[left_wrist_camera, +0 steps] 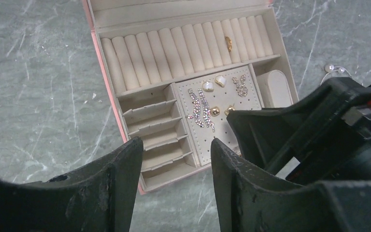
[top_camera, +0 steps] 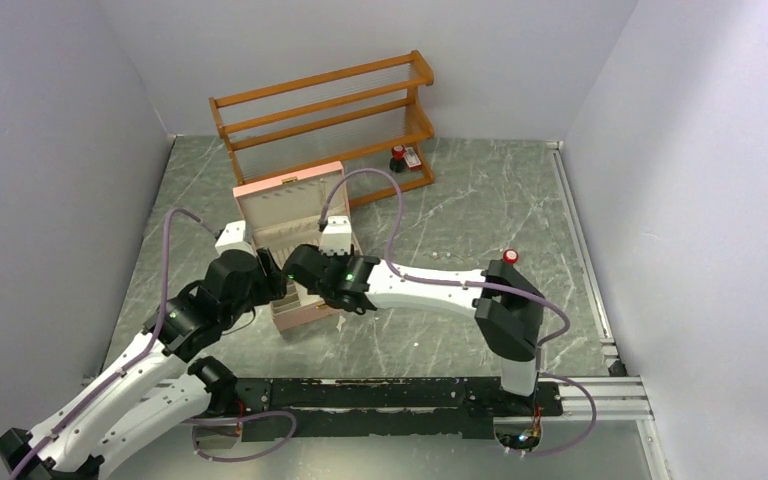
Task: Organize the mixed jewelry
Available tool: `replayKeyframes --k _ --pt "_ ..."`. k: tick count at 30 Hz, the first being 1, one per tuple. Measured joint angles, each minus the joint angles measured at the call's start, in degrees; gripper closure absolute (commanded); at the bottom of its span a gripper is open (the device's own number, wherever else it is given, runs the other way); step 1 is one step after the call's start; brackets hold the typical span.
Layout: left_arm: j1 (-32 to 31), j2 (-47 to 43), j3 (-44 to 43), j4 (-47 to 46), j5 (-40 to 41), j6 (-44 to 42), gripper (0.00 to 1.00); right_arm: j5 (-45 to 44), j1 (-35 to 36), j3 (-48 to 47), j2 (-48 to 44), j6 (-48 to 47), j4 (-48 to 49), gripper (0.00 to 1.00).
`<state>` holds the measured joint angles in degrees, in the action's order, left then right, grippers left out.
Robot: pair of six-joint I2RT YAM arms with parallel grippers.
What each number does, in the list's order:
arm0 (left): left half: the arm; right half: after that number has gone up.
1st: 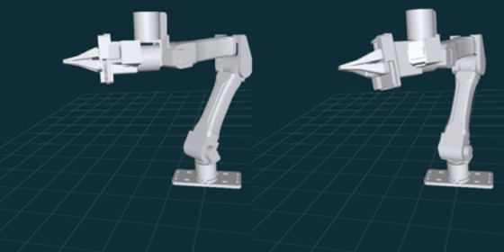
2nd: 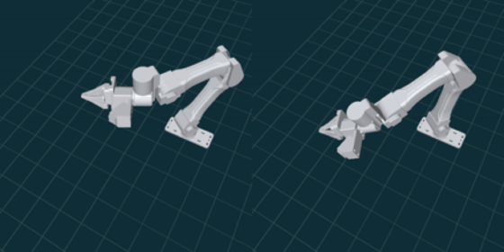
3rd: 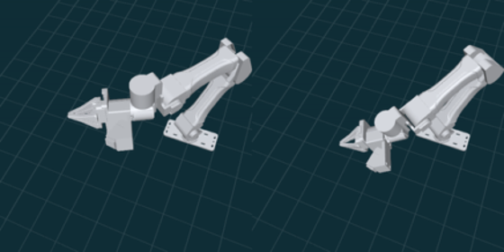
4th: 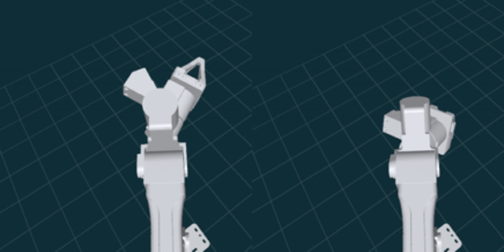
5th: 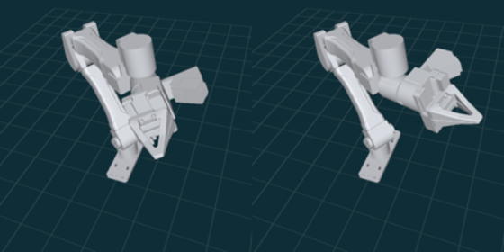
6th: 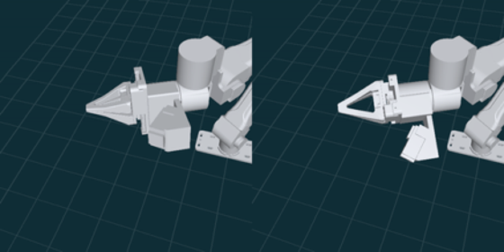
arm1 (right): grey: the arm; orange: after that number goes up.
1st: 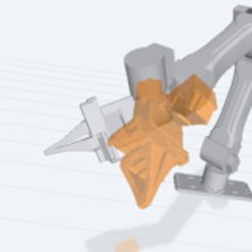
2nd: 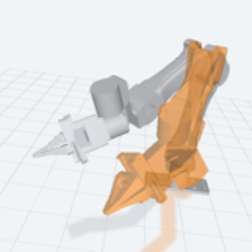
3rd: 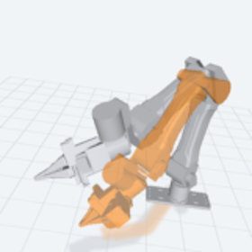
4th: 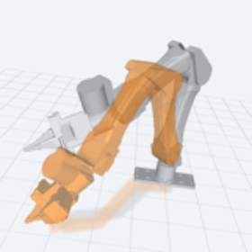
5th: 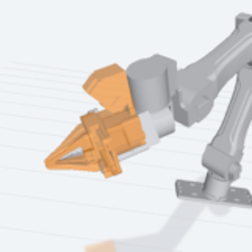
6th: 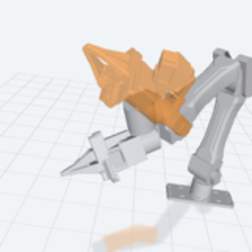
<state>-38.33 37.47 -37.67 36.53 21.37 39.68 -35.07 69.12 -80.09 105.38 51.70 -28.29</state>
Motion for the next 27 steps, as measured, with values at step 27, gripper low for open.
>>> replayKeyframes --k 27 --pt "0.0 2.6 1.9 -2.0 1.3 0.0 0.43 -4.4 0.5 -10.0 8.9 1.8 -9.4 0.66"
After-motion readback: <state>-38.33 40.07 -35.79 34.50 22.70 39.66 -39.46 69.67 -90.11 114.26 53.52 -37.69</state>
